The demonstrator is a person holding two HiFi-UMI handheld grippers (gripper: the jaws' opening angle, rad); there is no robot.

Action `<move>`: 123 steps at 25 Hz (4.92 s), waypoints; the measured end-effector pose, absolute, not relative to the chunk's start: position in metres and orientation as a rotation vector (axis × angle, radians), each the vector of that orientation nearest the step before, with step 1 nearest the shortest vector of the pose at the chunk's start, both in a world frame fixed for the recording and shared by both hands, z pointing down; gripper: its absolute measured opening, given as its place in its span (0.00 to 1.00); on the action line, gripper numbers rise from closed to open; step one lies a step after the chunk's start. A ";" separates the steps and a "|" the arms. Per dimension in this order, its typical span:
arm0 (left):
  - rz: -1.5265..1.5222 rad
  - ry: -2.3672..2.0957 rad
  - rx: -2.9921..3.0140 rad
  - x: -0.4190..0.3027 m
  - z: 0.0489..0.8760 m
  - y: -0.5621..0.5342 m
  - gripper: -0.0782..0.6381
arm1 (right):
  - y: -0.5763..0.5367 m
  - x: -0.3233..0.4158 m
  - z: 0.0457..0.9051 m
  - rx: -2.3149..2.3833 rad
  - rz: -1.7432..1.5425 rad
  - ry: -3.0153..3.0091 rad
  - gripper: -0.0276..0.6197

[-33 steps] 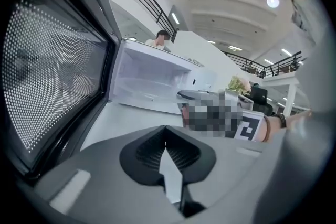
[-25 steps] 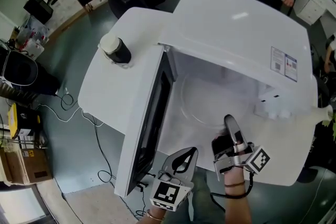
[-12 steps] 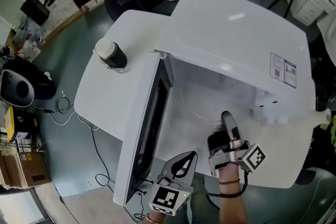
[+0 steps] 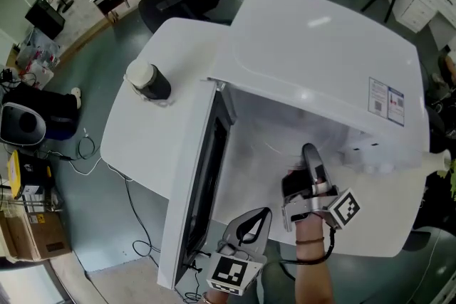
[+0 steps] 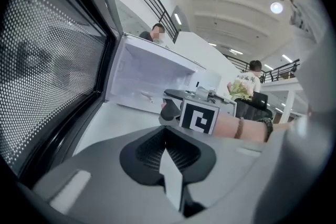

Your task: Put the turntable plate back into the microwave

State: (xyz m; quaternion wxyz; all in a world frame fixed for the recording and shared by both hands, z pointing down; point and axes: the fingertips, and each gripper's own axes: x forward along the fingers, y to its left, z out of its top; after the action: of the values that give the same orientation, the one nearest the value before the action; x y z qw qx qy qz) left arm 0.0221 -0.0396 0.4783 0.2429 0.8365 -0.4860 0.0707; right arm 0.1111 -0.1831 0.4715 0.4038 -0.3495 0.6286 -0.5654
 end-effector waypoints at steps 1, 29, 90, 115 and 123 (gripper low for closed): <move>0.193 -1.328 2.281 0.022 0.478 -0.040 0.11 | -0.185 0.111 0.471 -0.884 -1.423 1.587 0.11; 0.212 -1.286 2.279 0.022 0.479 -0.052 0.11 | -0.232 0.110 0.474 -0.972 -1.372 1.523 0.11; 0.242 -1.216 2.322 0.027 0.489 -0.061 0.11 | -0.284 0.131 0.479 -1.126 -1.317 1.407 0.12; 0.238 -1.219 2.322 0.025 0.480 -0.053 0.11 | -0.272 0.138 0.480 -1.385 -1.340 1.418 0.11; 0.254 -1.216 2.387 0.029 0.476 -0.051 0.11 | -0.273 0.133 0.478 -1.489 -1.371 1.504 0.12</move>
State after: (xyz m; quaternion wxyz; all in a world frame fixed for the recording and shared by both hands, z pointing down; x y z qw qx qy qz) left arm 0.0287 -0.0515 0.4758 0.2236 0.8646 -0.4404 0.0920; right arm 0.1334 -0.2729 0.4778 0.3051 -0.5625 0.5679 -0.5177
